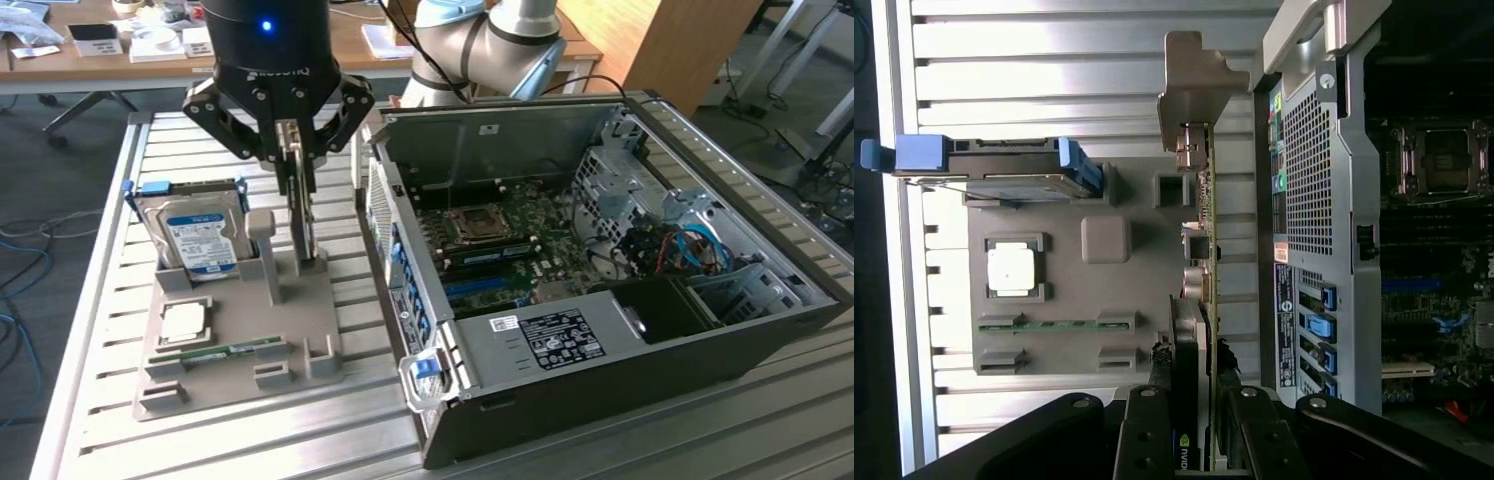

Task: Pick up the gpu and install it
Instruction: 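Pick up the gpu and move the gpu toward the slot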

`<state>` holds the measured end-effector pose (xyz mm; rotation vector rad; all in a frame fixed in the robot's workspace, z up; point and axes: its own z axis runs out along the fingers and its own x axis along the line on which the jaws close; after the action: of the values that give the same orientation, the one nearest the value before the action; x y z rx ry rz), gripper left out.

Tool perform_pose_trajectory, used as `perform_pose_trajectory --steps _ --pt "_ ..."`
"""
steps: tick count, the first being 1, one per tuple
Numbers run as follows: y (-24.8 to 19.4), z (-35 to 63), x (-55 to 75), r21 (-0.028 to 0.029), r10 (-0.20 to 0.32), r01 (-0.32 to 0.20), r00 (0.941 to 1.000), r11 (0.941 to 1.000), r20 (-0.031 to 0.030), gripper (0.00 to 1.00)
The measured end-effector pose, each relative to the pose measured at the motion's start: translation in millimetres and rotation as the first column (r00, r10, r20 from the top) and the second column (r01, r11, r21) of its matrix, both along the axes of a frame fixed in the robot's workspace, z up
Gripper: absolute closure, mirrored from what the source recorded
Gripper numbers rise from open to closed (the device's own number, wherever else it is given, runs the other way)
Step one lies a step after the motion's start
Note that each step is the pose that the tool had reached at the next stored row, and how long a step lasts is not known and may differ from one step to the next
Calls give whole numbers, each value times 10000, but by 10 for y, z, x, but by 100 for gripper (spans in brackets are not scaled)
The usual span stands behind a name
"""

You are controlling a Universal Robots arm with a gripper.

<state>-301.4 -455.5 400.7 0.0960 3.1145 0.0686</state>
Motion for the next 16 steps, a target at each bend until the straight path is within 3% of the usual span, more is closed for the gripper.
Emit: perform_pose_trajectory --steps 16 --pt "0 1 86 -1 0 0 10000 10000 -1 73"
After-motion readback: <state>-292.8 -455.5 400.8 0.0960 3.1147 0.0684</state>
